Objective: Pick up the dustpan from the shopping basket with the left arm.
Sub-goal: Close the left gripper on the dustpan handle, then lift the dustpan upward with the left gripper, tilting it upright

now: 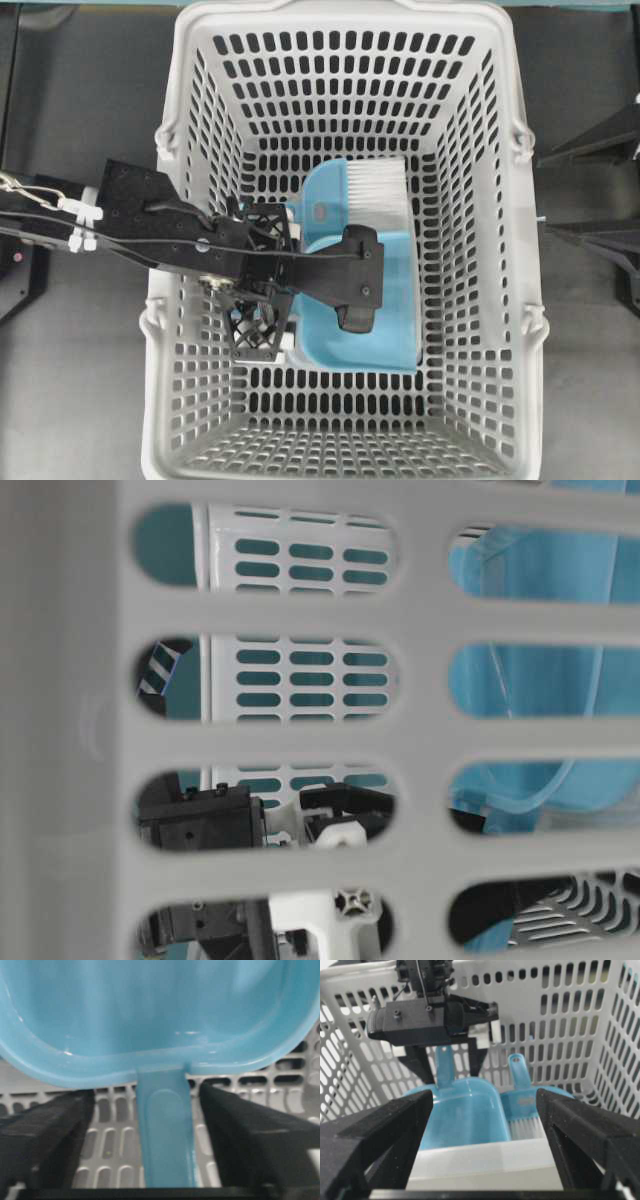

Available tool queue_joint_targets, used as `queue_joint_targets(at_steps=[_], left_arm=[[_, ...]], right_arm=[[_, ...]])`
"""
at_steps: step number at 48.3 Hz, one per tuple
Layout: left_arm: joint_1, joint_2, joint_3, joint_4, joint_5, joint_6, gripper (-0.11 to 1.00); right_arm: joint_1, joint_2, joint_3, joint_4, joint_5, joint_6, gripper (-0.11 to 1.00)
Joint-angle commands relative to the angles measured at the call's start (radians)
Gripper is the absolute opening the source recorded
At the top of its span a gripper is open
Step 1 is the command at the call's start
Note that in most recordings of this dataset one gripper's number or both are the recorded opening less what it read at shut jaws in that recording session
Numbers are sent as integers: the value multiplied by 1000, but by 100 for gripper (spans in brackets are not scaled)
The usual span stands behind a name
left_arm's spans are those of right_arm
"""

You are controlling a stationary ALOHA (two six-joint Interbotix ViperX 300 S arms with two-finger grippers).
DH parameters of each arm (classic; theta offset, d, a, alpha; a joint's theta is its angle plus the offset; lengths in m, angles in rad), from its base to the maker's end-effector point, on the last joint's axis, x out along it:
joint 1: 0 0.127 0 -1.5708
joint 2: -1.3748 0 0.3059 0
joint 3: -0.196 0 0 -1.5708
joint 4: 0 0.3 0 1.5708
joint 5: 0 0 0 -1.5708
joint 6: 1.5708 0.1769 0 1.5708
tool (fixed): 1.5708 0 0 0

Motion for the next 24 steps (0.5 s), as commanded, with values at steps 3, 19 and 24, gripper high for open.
queue_joint_targets(at_steps=[3, 19, 24], left_arm=[[-3, -12, -14, 3, -8, -11, 55], [0, -81, -21, 3, -9, -15, 30], [6, -137, -25, 3, -20, -17, 30]], right_arm=[[-2, 3, -6, -2, -9, 2, 79], [-2, -3, 8, 2, -11, 2, 79], [-2, -8, 14, 3, -18, 12, 79]])
